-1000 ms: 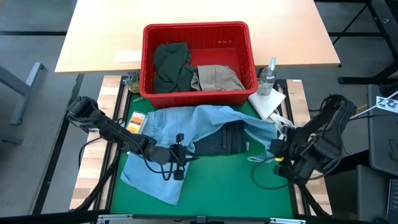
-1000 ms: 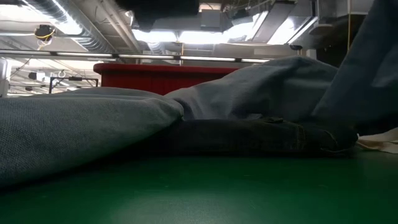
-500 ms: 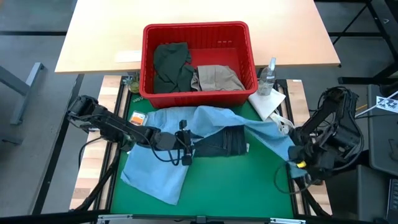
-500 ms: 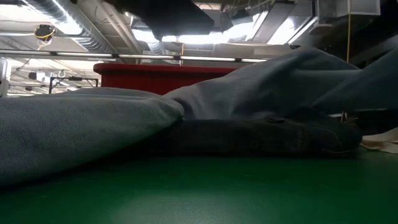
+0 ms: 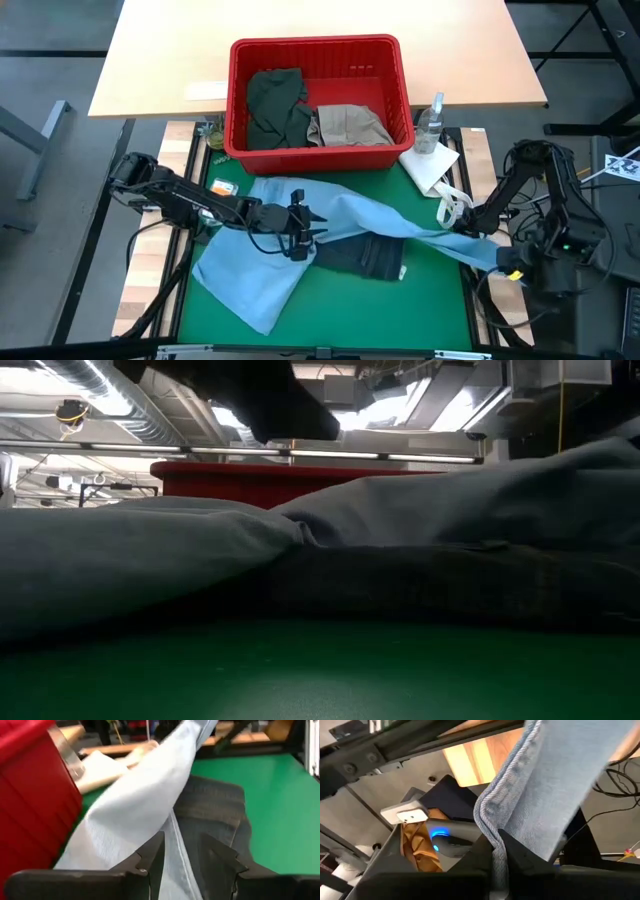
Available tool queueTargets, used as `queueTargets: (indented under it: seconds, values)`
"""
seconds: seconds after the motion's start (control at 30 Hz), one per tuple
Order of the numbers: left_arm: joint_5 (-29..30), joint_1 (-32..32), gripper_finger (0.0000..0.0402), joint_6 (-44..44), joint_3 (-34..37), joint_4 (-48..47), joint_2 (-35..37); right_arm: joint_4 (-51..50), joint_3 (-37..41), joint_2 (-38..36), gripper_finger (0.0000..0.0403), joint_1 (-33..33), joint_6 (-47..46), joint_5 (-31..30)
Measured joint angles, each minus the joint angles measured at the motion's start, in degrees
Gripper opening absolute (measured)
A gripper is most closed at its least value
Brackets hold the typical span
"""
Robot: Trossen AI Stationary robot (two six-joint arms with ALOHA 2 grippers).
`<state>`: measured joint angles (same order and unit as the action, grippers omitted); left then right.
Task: Fold laundry
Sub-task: Fold the light blue jeans
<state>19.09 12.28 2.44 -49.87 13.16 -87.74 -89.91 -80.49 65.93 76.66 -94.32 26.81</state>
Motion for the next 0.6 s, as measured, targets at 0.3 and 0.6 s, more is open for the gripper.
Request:
queueTargets:
  seconds: [0.3,0.6]
  values:
    - [-9.81,1.30,0.0110,0.37,0.00,-0.80,-1.56,-0.07,0.00,0.00,0.0010,1.01,-2.95,-5.10]
    - [-9.64,0.06,0.0110,0.03,0.00,7.14,-7.75,-0.09,0.00,-0.07,0.0015,0.99,3.08,-23.59]
